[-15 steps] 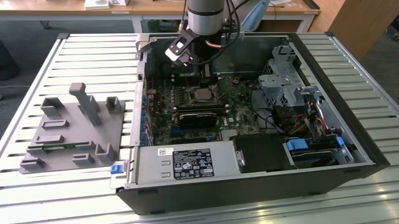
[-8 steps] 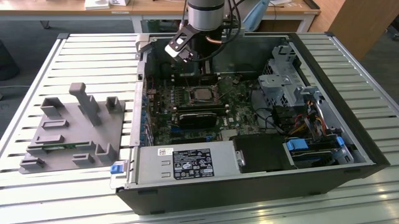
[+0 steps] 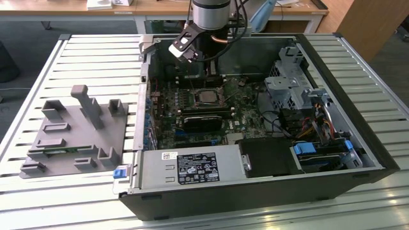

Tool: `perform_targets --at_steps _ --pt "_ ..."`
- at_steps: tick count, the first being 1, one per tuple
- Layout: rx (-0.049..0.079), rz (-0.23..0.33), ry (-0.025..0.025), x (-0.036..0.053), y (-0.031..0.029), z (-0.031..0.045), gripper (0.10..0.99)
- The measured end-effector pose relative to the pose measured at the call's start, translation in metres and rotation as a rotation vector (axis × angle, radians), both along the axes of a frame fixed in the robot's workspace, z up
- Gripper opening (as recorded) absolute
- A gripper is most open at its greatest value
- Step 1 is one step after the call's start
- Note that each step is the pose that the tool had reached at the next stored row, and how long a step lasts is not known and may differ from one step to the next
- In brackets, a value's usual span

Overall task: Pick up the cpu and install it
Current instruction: 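Close the cpu cover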

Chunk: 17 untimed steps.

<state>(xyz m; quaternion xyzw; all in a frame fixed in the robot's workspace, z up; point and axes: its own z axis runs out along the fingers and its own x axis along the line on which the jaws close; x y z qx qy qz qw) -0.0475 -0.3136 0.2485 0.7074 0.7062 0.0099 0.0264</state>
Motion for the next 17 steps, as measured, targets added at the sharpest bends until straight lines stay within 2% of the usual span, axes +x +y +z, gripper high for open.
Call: perform_targets --at_steps 5,11,14,17 --pt "0.000 0.000 0.0000 -0.0005 -0.0075 0.0000 0.106" --pt "0.002 0.000 0.0026 -0.0005 -0.0110 0.0027 0.106" --pt "0.004 0.000 0.0035 -0.0005 -0.0112 0.0082 0.106" --pt "0.004 0.000 0.0036 -0.0005 -0.0112 0.0191 0.106"
